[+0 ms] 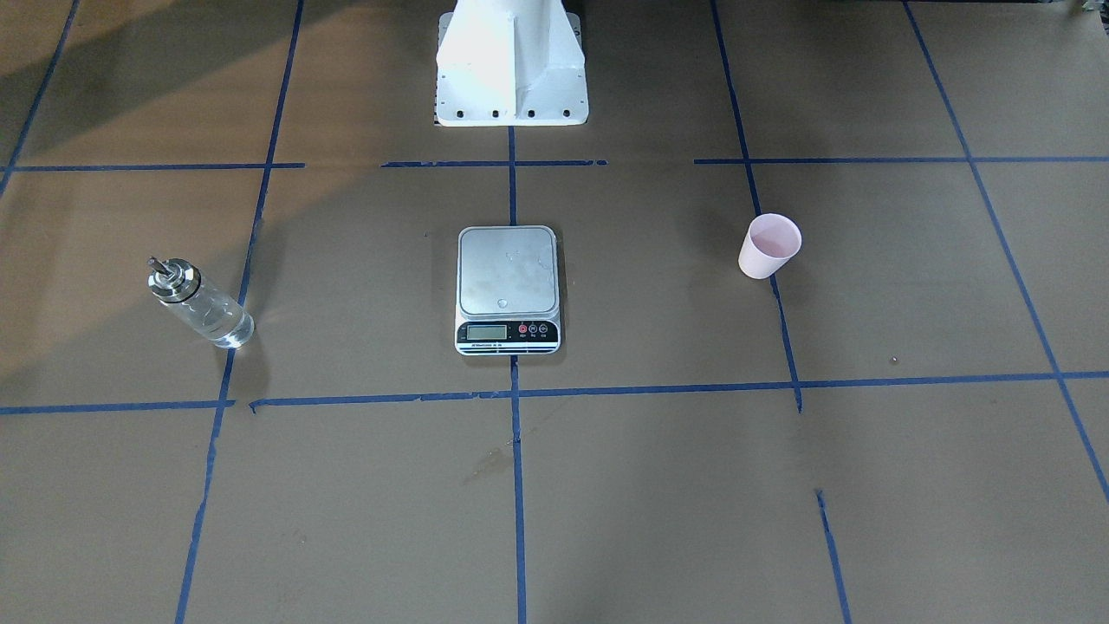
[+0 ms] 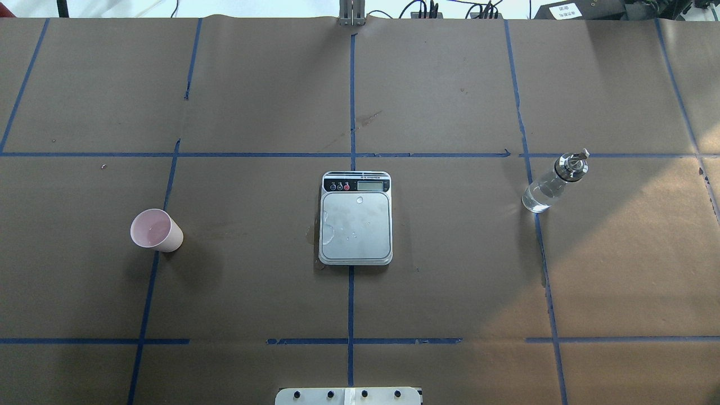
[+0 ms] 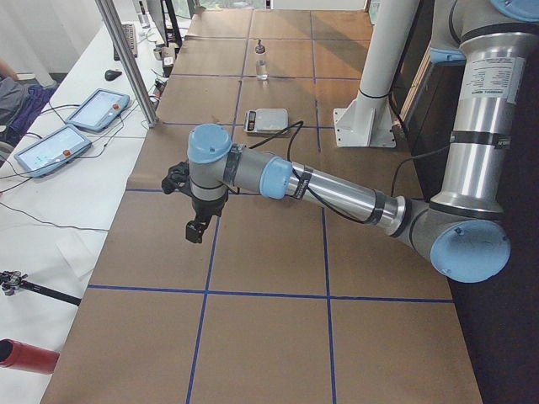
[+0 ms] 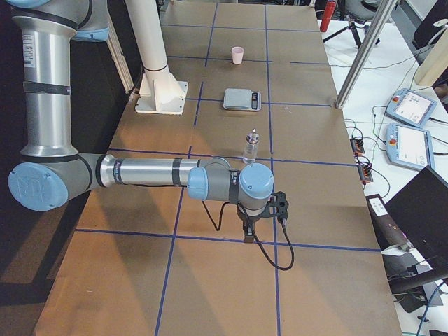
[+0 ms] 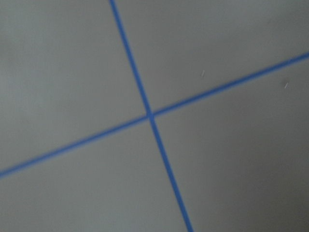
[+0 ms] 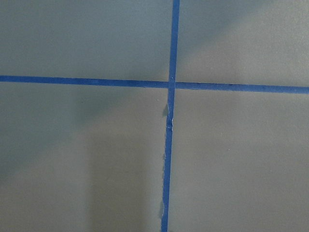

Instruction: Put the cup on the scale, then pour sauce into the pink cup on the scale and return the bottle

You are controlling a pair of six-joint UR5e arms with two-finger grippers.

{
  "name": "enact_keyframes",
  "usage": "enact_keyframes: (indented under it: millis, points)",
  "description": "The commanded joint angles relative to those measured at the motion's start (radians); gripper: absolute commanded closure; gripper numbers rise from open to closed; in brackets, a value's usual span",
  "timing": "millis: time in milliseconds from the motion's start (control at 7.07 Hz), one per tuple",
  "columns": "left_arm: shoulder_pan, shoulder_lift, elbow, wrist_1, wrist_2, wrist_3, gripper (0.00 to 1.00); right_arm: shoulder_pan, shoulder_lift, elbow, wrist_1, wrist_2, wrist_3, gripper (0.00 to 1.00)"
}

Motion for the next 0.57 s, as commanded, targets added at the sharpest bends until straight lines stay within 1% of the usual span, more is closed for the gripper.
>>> enact_keyframes:
  millis: [0, 141, 283, 424]
  points:
    - [0.107, -0.101, 0.006, -0.032, -0.052, -0.160, 0.00, 0.003, 0.003, 0.027, 0.000, -0.001, -0.003, 0.00]
    - [0.194, -0.112, -0.042, -0.053, -0.049, -0.445, 0.00, 0.003, 0.003, 0.034, 0.000, -0.001, -0.003, 0.00]
    - [0.295, -0.113, -0.111, -0.086, -0.020, -0.689, 0.00, 0.003, 0.008, 0.041, 0.000, -0.004, -0.004, 0.00]
    - [0.378, -0.105, -0.151, -0.089, -0.007, -0.863, 0.00, 0.003, 0.017, 0.055, 0.000, -0.002, -0.003, 0.00]
